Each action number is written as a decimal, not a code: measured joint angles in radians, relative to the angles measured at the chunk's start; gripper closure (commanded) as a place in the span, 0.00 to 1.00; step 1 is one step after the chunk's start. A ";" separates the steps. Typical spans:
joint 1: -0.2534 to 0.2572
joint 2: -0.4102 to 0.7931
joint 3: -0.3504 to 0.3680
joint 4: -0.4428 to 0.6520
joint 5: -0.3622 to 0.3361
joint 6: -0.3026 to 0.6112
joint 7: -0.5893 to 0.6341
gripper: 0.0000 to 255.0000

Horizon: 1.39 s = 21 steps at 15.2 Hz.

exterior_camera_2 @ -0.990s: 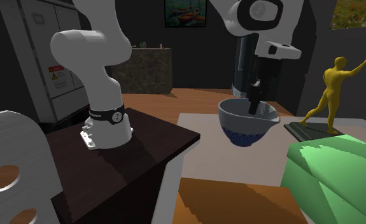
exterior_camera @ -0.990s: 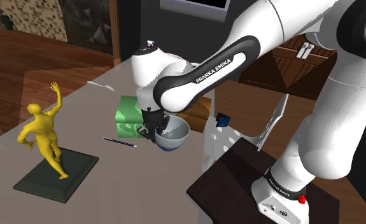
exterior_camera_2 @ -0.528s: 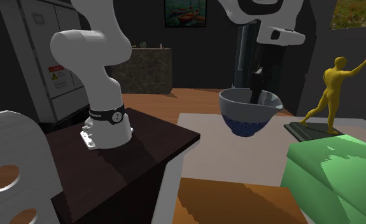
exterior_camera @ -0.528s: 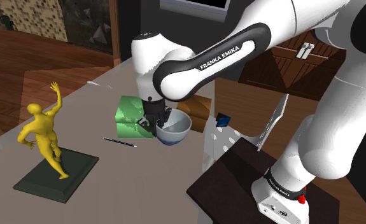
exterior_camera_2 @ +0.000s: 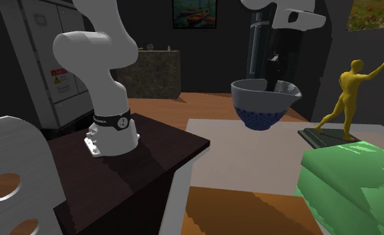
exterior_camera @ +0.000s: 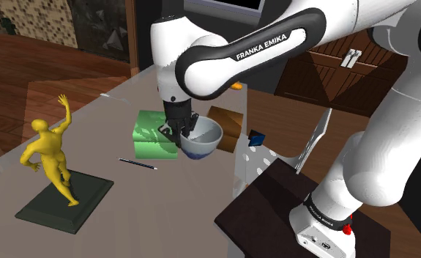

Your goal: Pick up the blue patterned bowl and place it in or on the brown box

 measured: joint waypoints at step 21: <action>-0.117 -0.117 -0.120 0.049 0.016 -0.136 -0.259 1.00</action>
